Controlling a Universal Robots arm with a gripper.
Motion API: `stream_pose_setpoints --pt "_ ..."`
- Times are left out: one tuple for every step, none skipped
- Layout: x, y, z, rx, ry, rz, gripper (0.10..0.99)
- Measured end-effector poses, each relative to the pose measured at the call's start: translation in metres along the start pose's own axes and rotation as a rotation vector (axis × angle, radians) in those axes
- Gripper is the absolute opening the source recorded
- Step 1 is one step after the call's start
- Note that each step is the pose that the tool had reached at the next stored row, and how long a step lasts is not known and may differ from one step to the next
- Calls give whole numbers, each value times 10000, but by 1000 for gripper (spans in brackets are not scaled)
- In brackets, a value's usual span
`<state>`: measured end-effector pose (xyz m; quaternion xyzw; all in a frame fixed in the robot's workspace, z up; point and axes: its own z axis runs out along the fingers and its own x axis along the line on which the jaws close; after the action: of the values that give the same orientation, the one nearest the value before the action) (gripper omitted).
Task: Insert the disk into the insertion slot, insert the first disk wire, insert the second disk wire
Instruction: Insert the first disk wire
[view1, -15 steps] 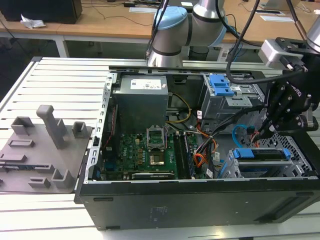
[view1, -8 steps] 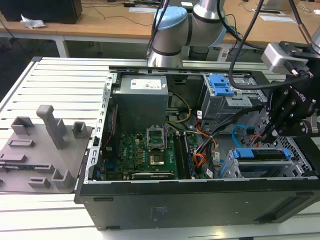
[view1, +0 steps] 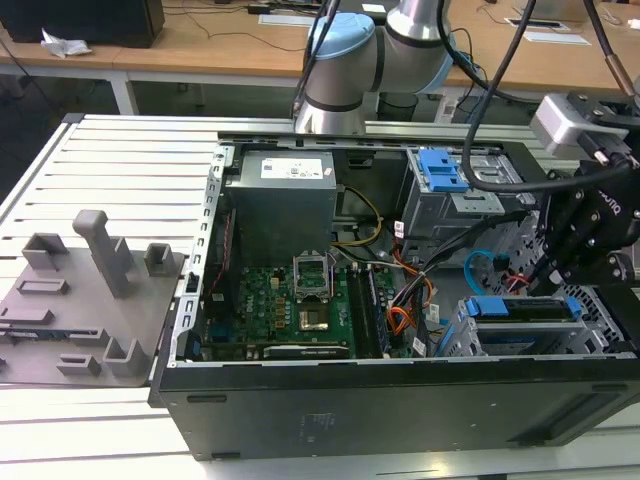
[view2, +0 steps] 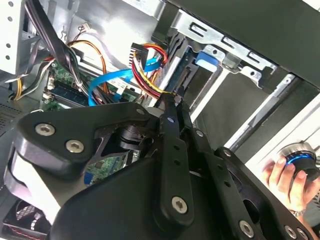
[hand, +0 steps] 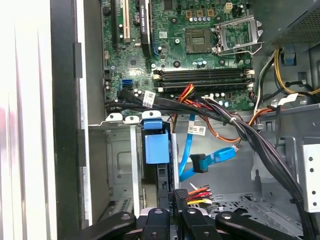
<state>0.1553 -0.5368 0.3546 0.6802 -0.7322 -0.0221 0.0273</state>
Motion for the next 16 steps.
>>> stream_pose_setpoints --pt "15 -1 0 0 0 0 161" --pt "23 -2 0 0 1 0 161" --pt "32 -2 0 0 0 0 161" --pt "41 -3 0 0 1 0 161" --pt "42 -3 3 0 0 0 161" --pt "42 -4 8 0 0 0 161" --pt "42 -4 11 0 1 0 161" --pt "43 -8 16 0 1 0 161" --pt "42 -12 20 0 0 0 161" --pt "41 -18 26 0 -2 0 161" --pt "41 -24 30 -1 -2 0 161" --pt "39 -39 41 -4 -3 0 161" --pt "36 -45 47 -4 -3 0 161" --pt "34 -47 50 -5 -2 0 161" --pt "29 -49 55 -5 -4 -1 161" --pt "23 -51 59 -5 -5 -2 161"
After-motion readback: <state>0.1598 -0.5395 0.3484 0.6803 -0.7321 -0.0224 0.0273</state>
